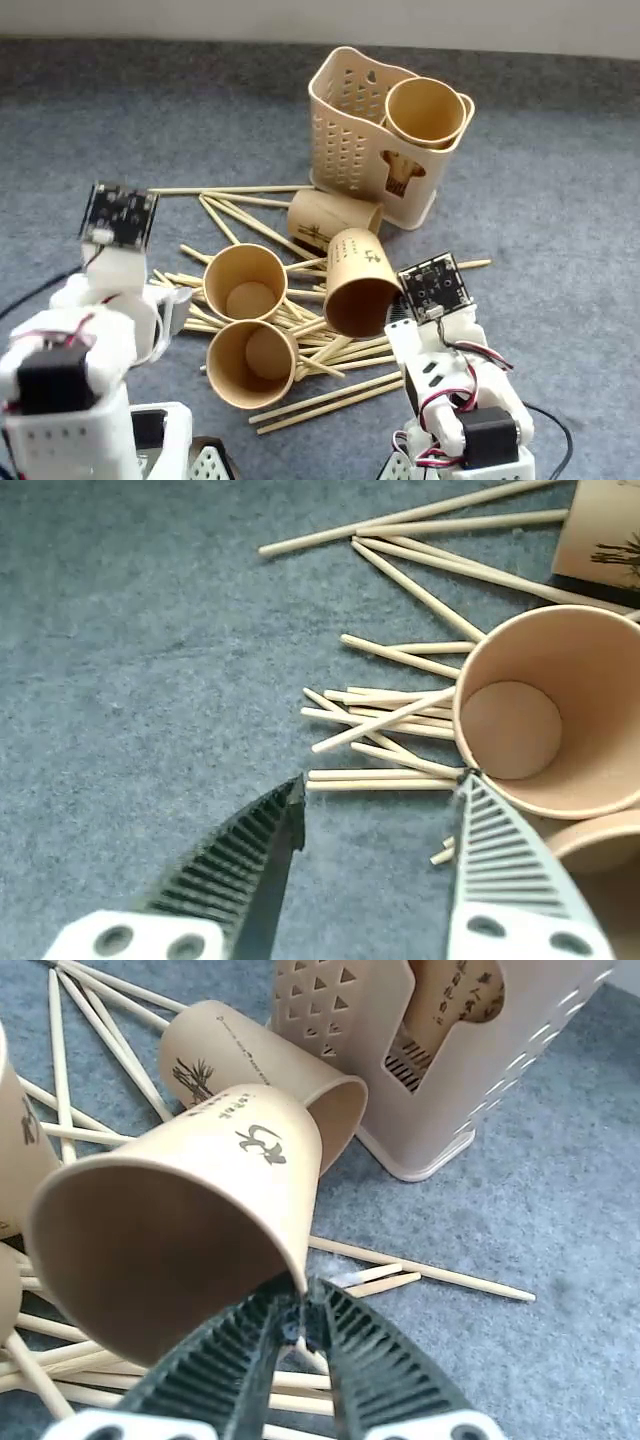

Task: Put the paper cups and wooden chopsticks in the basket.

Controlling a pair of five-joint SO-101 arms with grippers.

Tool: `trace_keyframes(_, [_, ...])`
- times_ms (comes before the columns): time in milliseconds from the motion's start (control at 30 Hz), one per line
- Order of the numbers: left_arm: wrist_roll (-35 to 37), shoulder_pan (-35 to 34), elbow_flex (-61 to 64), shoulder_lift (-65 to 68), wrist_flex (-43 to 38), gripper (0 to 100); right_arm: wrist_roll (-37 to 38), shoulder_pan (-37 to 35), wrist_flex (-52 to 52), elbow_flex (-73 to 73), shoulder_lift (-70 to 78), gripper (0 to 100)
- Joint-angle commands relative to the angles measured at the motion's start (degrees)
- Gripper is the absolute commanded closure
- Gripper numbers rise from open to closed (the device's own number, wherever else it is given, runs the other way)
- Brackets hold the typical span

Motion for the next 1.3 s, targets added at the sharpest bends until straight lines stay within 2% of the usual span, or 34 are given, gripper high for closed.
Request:
trace_keyframes(0, [4.1, 5.6, -6.3, 10.9, 1.2, 75, -0.4, 0.5, -3.7, 1.5, -0.4, 99.2])
trace_keyframes(267, [7.4, 6.7, -5.9, 18.7, -0.3, 74, -0.7, 0.5, -3.8, 2.2, -0.4, 99.2])
trace_keyframes(500, [7.9, 6.9, 2.9, 21.3, -12.1, 75, -0.7, 0.5, -4.4, 3.6, -0.4, 99.2])
trace_keyframes(667, [7.9, 7.0, 5.3, 21.4, -15.7, 83, -0.7, 0.5, -9.4, 7.8, -0.4, 99.2])
trace_keyframes(767, [7.9, 7.0, 6.5, 21.4, -17.3, 85, -0.7, 0.5, -9.6, 8.0, -0.4, 99.2])
trace_keyframes(967, [8.0, 12.0, 11.6, 21.4, -21.0, 85, -0.7, 0.5, -9.6, 8.1, -0.4, 99.2])
trace_keyframes(1100, [12.7, 14.1, 13.0, 21.3, -22.4, 85, -0.7, 0.5, -9.6, 8.3, -0.4, 99.2])
trace_keyframes(1267, [13.0, 14.1, 11.3, 20.9, -22.2, 98, -0.7, 0.5, -9.6, 8.4, -0.4, 99.2])
